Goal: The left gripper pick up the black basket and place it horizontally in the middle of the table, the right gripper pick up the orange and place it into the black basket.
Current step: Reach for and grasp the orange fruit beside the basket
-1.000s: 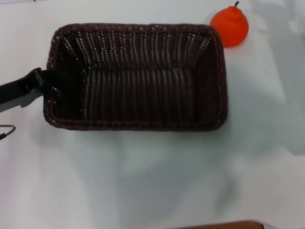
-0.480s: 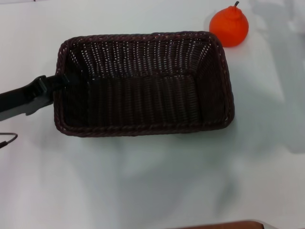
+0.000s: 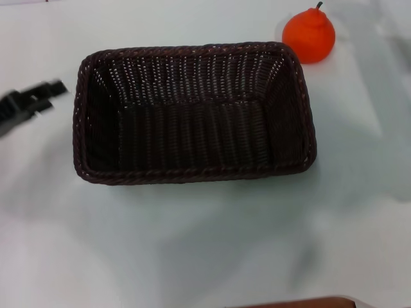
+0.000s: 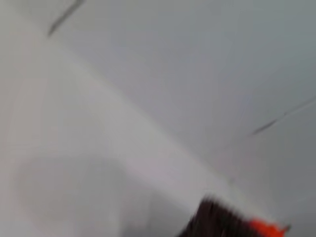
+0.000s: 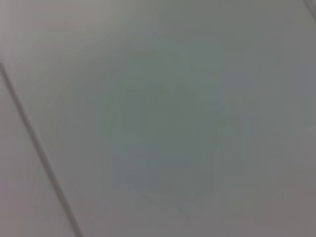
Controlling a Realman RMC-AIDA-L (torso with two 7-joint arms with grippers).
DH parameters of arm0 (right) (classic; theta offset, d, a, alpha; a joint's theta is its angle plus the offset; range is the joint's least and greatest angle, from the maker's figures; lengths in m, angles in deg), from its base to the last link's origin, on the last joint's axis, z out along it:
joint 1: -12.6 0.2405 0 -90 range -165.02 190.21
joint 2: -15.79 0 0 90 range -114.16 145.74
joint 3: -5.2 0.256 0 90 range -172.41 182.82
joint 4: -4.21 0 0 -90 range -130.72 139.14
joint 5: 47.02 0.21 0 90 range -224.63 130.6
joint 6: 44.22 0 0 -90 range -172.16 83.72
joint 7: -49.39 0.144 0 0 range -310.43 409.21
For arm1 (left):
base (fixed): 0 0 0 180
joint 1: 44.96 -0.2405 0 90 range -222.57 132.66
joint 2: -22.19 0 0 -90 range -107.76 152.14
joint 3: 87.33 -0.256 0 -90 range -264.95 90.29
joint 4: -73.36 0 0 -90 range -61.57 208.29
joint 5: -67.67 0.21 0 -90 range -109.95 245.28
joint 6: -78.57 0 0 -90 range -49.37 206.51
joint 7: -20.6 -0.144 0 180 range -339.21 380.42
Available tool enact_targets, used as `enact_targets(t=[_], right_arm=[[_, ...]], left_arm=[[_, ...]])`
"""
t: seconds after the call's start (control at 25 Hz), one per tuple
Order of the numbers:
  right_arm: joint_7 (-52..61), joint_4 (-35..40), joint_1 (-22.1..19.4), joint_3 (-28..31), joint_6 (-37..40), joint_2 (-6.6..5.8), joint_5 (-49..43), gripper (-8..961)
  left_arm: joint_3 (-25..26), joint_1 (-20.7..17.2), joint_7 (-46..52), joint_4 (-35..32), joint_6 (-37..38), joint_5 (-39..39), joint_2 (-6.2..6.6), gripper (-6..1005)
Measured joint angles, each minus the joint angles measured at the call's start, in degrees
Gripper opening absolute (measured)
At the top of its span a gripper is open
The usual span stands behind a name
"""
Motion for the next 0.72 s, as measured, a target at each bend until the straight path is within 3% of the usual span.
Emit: enact_targets(t=[0.2, 0.32, 0.48, 0.6, 0.72], right_arm=[[8.1, -5.7, -1.4, -5.3, 1.9, -1.53, -5.6, 946], [14.5, -8.2, -1.6, -7.9, 2.3, -3.55, -10.6, 946], [26.8, -13.1, -1.4, -12.0, 3.4, -8.11, -22.1, 946], [40.2, -20.9, -1.3, -14.4, 6.3, -11.70, -37.2, 946], [52.8, -28.4, -1.3, -14.6, 7.2, -13.85, -51.8, 946]], left_arm=[[7.8, 2.1, -16.2, -6.6, -2.1, -7.2, 0.06, 582], [11.8, 3.2, -25.5, -10.4, -3.3, -11.1, 0.07, 582], [14.5, 4.5, -46.7, -18.4, -6.9, -22.4, 0.05, 582], [14.9, 6.2, -60.1, -25.0, -8.6, -29.8, 0.06, 582], [15.2, 8.4, -72.4, -30.9, -10.8, -33.9, 0.03, 582]])
